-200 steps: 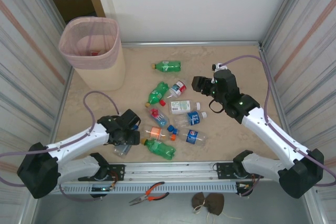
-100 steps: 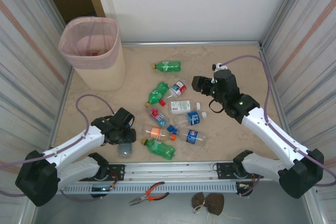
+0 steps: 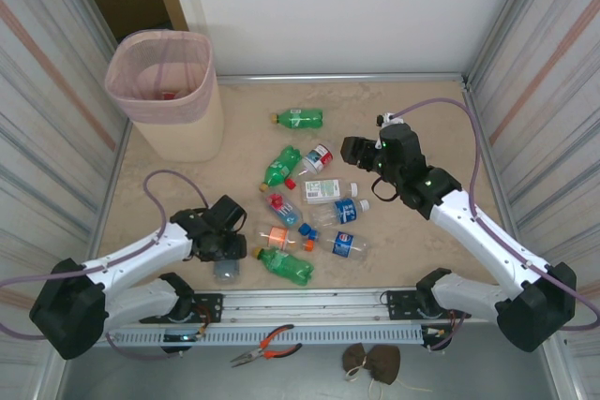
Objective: Put the plastic bottles in the bin
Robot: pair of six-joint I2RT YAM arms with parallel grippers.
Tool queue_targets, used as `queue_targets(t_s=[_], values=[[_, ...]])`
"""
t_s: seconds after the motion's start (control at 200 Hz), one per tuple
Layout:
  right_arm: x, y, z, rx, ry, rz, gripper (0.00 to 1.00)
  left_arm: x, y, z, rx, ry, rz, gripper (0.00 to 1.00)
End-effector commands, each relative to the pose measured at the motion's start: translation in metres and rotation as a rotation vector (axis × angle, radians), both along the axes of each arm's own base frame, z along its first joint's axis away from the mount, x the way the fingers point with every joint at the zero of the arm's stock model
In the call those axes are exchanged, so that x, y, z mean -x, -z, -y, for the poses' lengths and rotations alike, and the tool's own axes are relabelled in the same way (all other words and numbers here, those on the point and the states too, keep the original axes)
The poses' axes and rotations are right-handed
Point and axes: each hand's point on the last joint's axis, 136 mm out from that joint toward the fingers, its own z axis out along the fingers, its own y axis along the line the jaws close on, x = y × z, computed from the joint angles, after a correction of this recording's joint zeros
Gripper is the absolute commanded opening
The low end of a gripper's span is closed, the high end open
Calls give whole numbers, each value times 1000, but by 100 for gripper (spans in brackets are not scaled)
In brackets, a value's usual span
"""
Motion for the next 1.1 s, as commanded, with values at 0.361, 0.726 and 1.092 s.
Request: queue_targets(t_s=[0.361, 0.726, 1.092], values=[[-6, -24, 1, -25, 19, 33, 74, -44, -79, 7, 32, 55, 185, 54], [-6, -41, 9, -1, 46, 66, 75, -124, -196, -5, 158, 27, 459, 59], [-2, -50, 10, -9, 62, 73, 74, -210, -321, -11, 177, -142, 759, 50]])
